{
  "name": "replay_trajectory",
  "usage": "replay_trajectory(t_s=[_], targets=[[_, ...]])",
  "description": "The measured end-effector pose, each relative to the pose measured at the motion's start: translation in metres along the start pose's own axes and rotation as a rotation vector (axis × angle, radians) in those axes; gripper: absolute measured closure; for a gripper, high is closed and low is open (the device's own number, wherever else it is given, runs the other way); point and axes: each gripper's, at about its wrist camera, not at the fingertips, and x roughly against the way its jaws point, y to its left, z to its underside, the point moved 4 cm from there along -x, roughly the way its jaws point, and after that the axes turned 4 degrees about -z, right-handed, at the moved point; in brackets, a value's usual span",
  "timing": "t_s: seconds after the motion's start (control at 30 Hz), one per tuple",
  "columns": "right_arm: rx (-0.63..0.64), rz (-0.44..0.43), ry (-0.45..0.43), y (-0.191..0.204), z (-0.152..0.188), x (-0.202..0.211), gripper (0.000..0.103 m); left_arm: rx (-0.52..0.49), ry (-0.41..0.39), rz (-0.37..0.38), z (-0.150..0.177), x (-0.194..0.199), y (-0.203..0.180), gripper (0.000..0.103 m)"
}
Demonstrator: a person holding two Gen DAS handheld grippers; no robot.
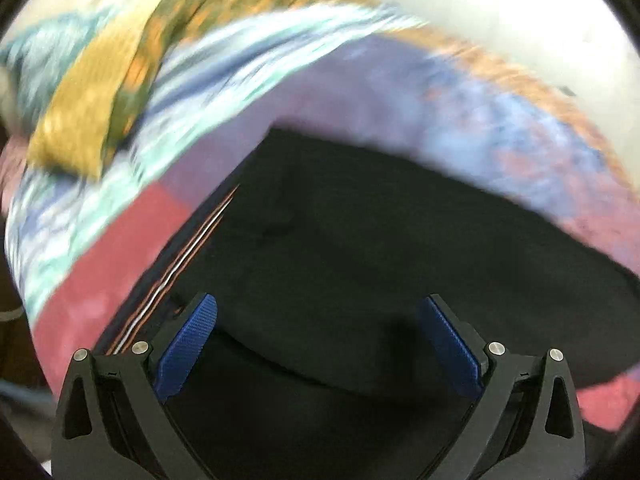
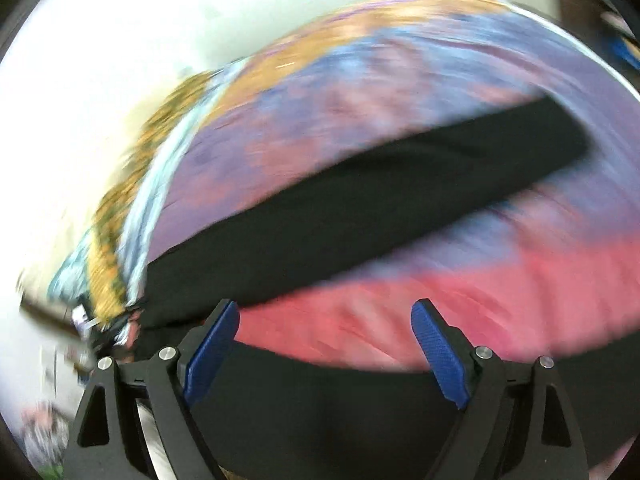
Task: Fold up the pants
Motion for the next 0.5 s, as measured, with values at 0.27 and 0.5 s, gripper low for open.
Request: replay_trajectory(t_s=[0.27,0.5], targets=[[0.195,-0.072,0.17,0.045,-0.041,-0.158,0.015,0.052,-0.044,0.01,0.019,-0.015,0.02,0.0],[0.224,0.127,0.156,-0.098,-0.062,-0.152,0.015,0.058,-0.065,0.017,0.02,-0.016,0.017,0.0]])
